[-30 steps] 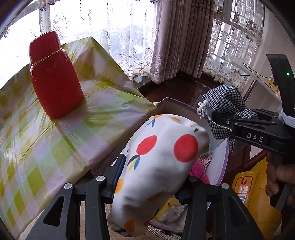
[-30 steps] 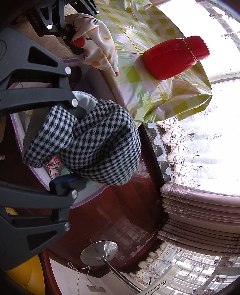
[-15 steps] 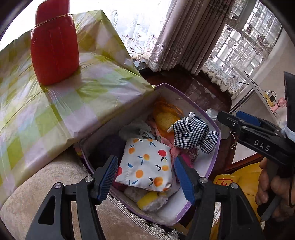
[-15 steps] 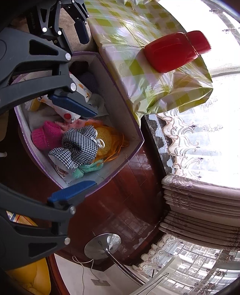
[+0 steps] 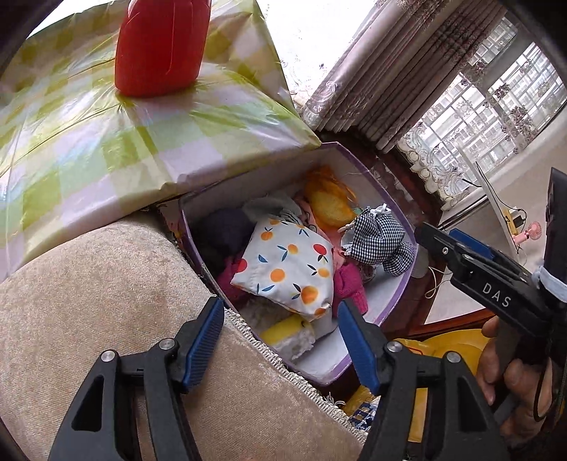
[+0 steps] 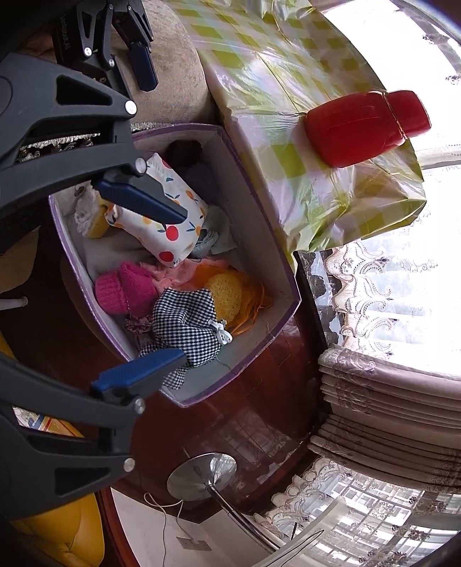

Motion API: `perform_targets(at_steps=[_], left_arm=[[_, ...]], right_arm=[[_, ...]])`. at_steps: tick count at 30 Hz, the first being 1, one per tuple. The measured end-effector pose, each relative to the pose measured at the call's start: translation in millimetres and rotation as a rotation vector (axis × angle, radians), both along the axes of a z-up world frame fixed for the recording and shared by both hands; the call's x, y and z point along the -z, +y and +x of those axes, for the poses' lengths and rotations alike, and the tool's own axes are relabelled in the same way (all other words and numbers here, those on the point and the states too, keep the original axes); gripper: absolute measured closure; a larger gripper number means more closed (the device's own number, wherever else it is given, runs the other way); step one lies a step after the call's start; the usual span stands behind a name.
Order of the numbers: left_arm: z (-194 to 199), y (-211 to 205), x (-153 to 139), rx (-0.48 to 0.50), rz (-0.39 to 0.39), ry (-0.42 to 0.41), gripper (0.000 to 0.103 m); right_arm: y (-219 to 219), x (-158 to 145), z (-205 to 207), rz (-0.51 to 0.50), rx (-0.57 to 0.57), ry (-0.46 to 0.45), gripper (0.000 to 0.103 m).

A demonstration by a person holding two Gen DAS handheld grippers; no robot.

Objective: Organize soft objects

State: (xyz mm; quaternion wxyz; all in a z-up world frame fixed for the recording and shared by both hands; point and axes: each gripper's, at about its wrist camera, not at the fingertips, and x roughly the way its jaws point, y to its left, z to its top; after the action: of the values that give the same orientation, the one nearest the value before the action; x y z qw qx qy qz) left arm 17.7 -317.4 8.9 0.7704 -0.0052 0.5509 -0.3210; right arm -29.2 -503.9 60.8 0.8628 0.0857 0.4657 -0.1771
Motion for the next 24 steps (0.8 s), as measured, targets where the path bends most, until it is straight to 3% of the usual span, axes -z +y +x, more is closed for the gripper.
perform_targets(at_steps=[5,24], left_arm=[[0.1,-3.0,4.7,-0.006,0.027,0.002,0.035],[5.0,-3.0,9.7,-0.025,0.003,0.017,0.033]], right_arm=[[-2.9,1.6,-0.4,0.006,0.005,0.006,0.028],[0.3,8.7,3.2,0.016,-0.017,0.030,0.028]])
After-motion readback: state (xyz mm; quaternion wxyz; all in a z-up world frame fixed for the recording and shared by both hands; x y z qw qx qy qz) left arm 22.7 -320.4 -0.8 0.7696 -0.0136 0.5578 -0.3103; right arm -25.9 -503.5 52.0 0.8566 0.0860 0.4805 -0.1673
